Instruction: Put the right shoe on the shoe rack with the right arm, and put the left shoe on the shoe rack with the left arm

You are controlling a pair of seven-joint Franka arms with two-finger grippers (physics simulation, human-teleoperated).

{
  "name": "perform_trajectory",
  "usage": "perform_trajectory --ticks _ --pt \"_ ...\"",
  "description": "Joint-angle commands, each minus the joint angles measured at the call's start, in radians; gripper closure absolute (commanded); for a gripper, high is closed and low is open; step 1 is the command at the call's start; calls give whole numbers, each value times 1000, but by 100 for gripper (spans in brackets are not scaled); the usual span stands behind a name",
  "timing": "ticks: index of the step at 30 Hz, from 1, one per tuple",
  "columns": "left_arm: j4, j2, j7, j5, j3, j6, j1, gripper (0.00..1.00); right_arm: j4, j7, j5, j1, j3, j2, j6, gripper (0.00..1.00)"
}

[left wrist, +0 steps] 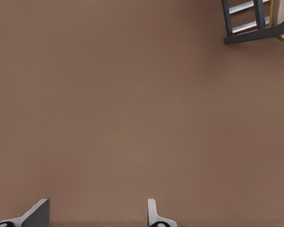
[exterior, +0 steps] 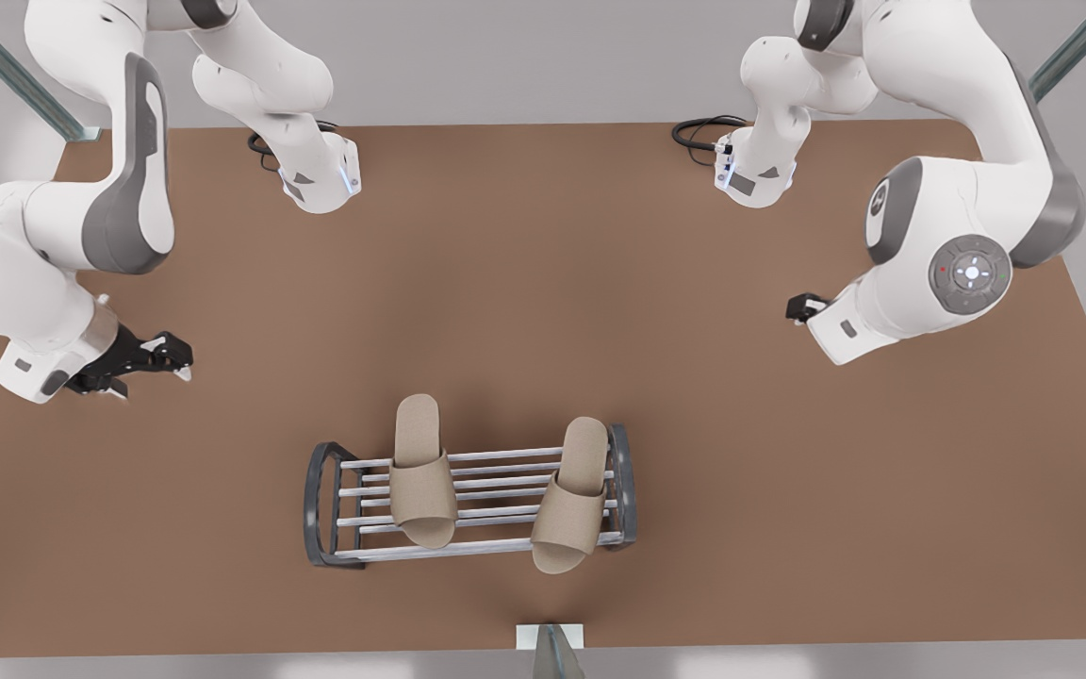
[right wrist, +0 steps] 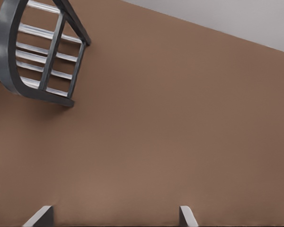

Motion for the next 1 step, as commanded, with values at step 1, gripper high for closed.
perform_trajectory --ticks 1 --pt "1 2 54 -2 0 -11 1 0 26 573 15 6 -8 6 -99 0"
